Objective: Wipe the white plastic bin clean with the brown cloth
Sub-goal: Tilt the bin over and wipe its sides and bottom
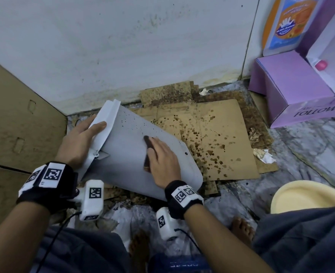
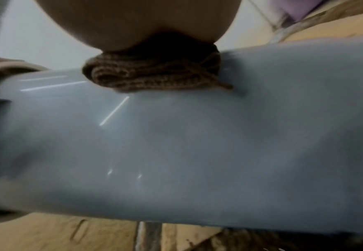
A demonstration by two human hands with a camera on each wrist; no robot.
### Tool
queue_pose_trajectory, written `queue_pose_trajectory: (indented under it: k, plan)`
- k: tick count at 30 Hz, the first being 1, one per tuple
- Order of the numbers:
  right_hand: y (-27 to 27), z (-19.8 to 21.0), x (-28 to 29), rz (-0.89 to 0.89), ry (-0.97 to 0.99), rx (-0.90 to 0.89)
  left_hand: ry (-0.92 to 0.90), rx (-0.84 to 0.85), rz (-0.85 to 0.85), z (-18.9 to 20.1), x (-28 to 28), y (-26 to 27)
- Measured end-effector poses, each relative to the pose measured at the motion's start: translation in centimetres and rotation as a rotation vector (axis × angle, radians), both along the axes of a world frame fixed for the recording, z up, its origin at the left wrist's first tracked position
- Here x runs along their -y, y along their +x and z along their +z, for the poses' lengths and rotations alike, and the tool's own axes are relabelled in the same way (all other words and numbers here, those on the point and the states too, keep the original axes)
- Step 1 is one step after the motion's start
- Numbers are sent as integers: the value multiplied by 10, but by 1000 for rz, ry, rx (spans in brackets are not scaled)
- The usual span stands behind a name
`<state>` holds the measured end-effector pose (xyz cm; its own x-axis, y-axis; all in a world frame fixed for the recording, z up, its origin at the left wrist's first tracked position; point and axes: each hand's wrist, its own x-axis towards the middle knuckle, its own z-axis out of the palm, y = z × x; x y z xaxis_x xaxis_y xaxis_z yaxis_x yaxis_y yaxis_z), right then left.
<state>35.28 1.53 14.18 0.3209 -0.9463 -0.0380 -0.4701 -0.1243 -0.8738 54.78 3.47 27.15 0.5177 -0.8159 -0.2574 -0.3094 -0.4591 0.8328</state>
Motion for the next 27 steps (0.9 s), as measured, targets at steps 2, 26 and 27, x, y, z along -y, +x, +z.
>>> queue_pose_trajectory:
  k: [2,26,27]
  plan:
    - [-24,-29,-1,-94,67,-34,2,-18,0,-1,1,2]
    - [-34,-38,-17,-144,37,-108,-22,-56,-45,-13,-4,27]
    - [-45,-47,-19,-187,60,-124,-20,-85,-42,-15,-6,29]
